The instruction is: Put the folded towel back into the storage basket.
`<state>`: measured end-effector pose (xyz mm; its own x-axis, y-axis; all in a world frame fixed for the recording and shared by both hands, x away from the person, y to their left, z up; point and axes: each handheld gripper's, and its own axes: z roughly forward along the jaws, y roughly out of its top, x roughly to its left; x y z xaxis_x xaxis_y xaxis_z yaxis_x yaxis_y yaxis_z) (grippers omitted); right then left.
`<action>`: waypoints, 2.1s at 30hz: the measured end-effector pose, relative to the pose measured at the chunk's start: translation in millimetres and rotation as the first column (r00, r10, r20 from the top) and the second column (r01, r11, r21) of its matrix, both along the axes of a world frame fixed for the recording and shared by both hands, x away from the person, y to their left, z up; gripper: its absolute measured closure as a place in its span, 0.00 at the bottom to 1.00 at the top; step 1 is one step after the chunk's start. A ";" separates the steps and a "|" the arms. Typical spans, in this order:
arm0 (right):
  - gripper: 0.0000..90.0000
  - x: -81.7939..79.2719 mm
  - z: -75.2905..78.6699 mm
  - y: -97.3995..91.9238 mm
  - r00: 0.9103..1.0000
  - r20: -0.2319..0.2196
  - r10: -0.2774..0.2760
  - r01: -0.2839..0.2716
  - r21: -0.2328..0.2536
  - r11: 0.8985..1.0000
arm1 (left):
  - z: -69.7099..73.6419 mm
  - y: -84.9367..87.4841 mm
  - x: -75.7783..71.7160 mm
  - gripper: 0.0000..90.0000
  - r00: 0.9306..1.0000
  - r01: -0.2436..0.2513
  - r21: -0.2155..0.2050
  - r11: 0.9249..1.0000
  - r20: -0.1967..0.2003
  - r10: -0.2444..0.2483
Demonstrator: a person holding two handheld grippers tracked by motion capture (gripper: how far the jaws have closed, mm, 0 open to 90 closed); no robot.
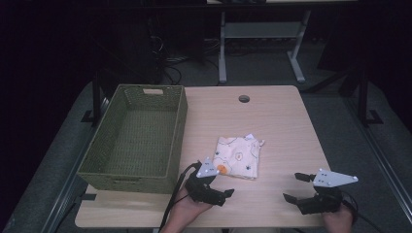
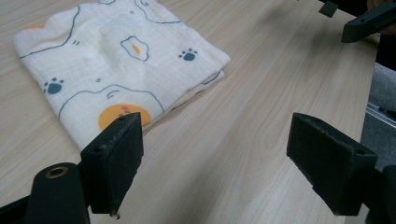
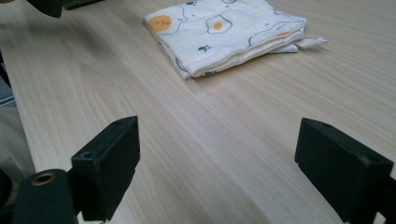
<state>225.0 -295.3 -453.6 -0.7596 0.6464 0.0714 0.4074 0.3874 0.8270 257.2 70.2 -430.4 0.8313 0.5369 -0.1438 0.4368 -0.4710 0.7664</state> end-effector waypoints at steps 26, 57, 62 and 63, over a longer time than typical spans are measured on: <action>0.15 3.5 0.1 -3.8 1.000 0.006 -0.017 0.017 0.018 1.000 | 15.0 -35.2 48.7 0.23 0.999 0.053 0.108 0.993 -0.017 -0.051; 0.15 2.7 1.9 -6.7 1.000 0.020 -0.009 0.008 0.035 0.999 | -8.8 -78.0 123.8 0.36 0.997 0.015 0.347 0.938 -0.072 0.011; 0.15 2.5 2.4 -7.1 1.000 0.030 -0.008 0.006 0.037 0.999 | -14.1 -83.4 126.0 0.39 0.996 0.008 0.372 0.928 -0.088 0.027; 0.15 2.5 2.6 -7.2 1.000 0.030 -0.007 0.006 0.039 0.999 | -15.4 -84.4 126.4 0.40 0.996 0.008 0.383 0.924 -0.089 0.029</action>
<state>227.5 -302.5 -451.0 -0.7573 0.6488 0.0741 0.3850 0.3520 0.8532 383.7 -14.2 -445.8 0.8182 0.5749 -0.0010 0.5030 -0.7151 0.4855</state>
